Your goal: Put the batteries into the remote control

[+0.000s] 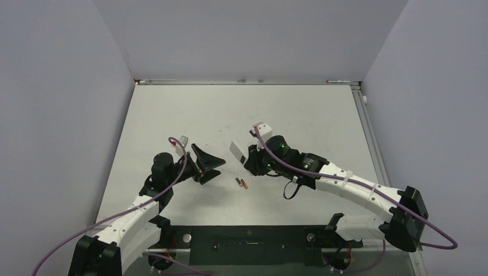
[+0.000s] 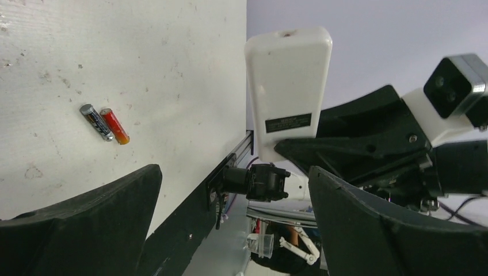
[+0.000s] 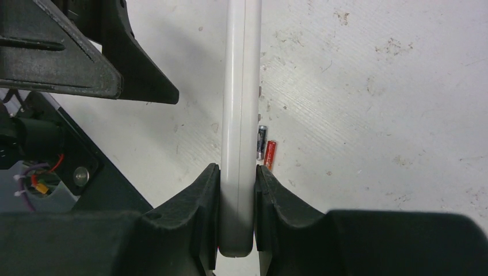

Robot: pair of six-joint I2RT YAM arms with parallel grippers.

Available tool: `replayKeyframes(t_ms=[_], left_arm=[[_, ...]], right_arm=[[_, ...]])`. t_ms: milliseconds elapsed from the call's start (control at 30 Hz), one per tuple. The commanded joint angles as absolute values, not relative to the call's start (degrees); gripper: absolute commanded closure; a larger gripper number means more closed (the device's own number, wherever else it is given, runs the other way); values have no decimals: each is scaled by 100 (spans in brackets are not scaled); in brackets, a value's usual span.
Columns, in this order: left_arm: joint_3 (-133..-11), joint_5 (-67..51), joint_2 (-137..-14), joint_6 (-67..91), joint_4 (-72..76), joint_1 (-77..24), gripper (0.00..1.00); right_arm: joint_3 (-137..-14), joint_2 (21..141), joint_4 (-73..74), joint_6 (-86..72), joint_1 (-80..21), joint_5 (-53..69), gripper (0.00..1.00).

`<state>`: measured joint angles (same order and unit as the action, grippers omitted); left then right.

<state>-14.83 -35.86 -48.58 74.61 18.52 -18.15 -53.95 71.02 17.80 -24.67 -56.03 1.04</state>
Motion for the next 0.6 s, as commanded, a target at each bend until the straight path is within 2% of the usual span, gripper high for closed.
replayKeyframes(t_ms=[0,400,567], left_arm=[[-1653,-4053,-4966,7065,2509,-1775,3],[-2229,-4660,-5211,6057,1518,-1792,4],[-2326,-4852,-5168,5715,1116,-1801,4]], right_arm=[[-5311,6672,1833,-2227,-4985,1578,91],[-5176,6540,2299,-2127,-3869,3814,92],[-4872,6552,1949,-2302,-3512,5030,92]])
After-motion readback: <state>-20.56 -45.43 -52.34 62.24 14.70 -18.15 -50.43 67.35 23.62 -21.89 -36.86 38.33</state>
